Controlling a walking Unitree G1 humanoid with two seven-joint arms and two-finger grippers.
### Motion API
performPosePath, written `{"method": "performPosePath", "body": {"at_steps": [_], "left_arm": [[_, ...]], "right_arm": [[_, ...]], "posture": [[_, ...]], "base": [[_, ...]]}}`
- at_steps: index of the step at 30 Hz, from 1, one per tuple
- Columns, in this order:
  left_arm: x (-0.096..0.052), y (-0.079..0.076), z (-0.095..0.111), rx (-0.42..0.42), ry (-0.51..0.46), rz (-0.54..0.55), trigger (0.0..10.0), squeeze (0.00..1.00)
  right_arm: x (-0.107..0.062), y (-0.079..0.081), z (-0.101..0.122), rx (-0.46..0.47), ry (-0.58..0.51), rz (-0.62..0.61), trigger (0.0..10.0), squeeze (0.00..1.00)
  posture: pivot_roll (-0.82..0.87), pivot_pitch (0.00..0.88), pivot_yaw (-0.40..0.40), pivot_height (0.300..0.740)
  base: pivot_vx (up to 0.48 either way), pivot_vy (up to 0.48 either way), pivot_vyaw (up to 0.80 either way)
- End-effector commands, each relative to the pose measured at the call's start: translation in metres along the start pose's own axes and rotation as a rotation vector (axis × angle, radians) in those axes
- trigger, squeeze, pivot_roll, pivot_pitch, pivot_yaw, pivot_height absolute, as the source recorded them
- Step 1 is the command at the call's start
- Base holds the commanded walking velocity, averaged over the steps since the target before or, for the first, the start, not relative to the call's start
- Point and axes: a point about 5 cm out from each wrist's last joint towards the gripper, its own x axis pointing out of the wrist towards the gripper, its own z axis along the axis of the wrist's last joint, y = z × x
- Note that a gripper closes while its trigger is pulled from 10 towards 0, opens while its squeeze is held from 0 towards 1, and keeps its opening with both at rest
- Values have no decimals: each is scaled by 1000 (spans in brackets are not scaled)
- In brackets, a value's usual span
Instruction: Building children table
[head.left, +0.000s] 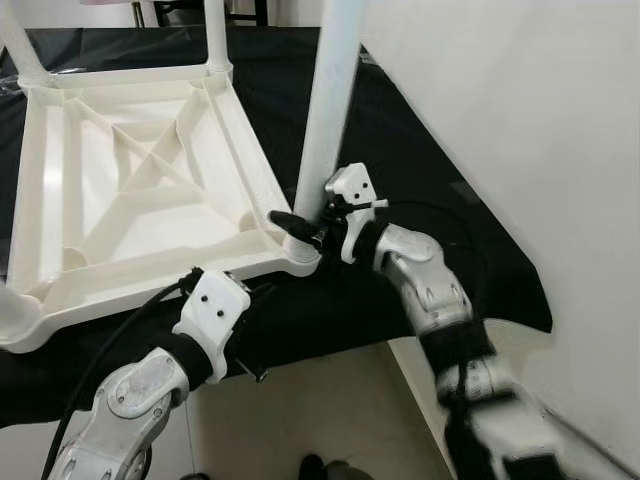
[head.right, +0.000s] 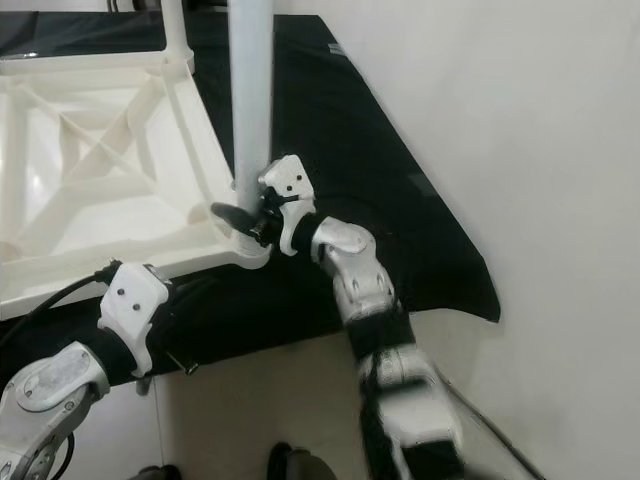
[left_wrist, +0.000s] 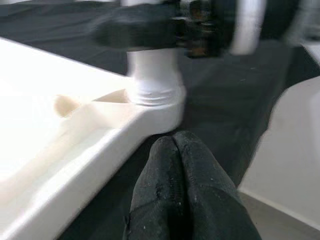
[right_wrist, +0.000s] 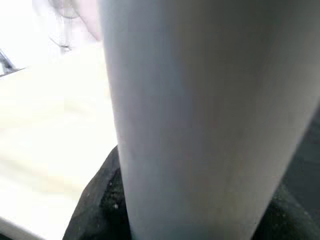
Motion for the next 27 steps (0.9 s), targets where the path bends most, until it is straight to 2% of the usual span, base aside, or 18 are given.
{"method": "performPosePath", "body": {"at_steps": [1, 4, 9, 10, 12, 13, 14, 15, 16, 17, 18, 19, 20, 23, 24, 25, 26, 27], "left_arm": [[-1, -1, -2, -4, 7, -19, 10000, 0], [2, -1, -1, -1, 0, -24, 10000, 0], [0, -1, -2, 2, 5, -18, 10000, 0], [0, 1, -2, 6, 7, -12, 10000, 0], [0, 2, -1, 7, 7, -8, 10000, 0], [0, 2, -1, 6, 5, -9, 10000, 0], [1, 1, -1, 4, 3, -13, 10000, 0], [1, -1, -1, 3, 3, -18, 10000, 0], [1, -1, -1, 3, 3, -18, 10000, 0], [2, -2, -1, 1, 3, -22, 10000, 0], [2, -2, -1, 0, 2, -23, 10000, 0], [2, -2, -1, 0, 2, -23, 10000, 0], [2, -2, -1, 0, 1, -20, 10000, 0], [2, -1, -1, 1, 1, -17, 10000, 0], [1, -1, -1, 3, 2, -13, 10000, 0], [1, -1, -1, 3, 2, -13, 10000, 0], [0, 0, 0, 7, 3, -5, 10000, 0], [0, 1, 0, 8, 4, -3, 10000, 0]], "right_arm": [[-13, -1, -40, -14, 222, -61, 0, 0], [-8, -5, -41, -27, 229, -60, 0, 0], [-6, -2, -39, -26, 231, -49, 0, 0], [-5, -1, -37, -25, 230, -46, 10000, 0], [-3, -1, -34, -20, 212, -34, 10000, 0], [0, 1, -27, 3, 175, 8, 10000, 224], [2, 3, -20, 28, 134, 57, 10000, 1000], [4, 5, -13, 42, 96, 115, 10000, 1000], [4, 5, -13, 42, 96, 115, 10000, 1000], [6, 7, -4, 40, 46, 190, 10000, 1000], [9, 7, 10, 34, -22, 341, 10000, 1000], [9, 7, 10, 34, -22, 341, 10000, 1000], [9, 7, 15, 34, -40, 406, 10000, 671], [9, 7, 17, 28, -48, 479, 10000, 671], [10, 6, 20, -2, -54, 553, 10000, 0], [10, 6, 20, -2, -54, 553, 10000, 0], [15, 1, 24, -26, -38, 656, 10000, 0], [18, -1, 25, -30, -32, 677, 10000, 0]], "posture": [[61, 209, -143, 740], [71, 207, -155, 740], [77, 210, -157, 740], [77, 210, -155, 740], [78, 211, -154, 740], [76, 213, -150, 740], [75, 212, -150, 740], [75, 212, -150, 740], [75, 212, -150, 740], [75, 212, -150, 740], [83, 213, -153, 740], [83, 213, -153, 740], [89, 212, -156, 740], [91, 212, -157, 740], [99, 212, -159, 740], [99, 212, -159, 740], [113, 215, -160, 740], [113, 215, -160, 740]], "base": [[0, 0, 0], [0, 0, 0], [0, 0, 0], [0, 0, 0], [0, 0, 0], [0, 0, 0], [0, 0, 0], [0, 0, 0], [0, 0, 0], [0, 0, 0], [0, 0, 0], [0, 0, 0], [0, 0, 0], [0, 0, 0], [0, 0, 0], [0, 0, 0], [0, 0, 0], [0, 0, 0]]}}
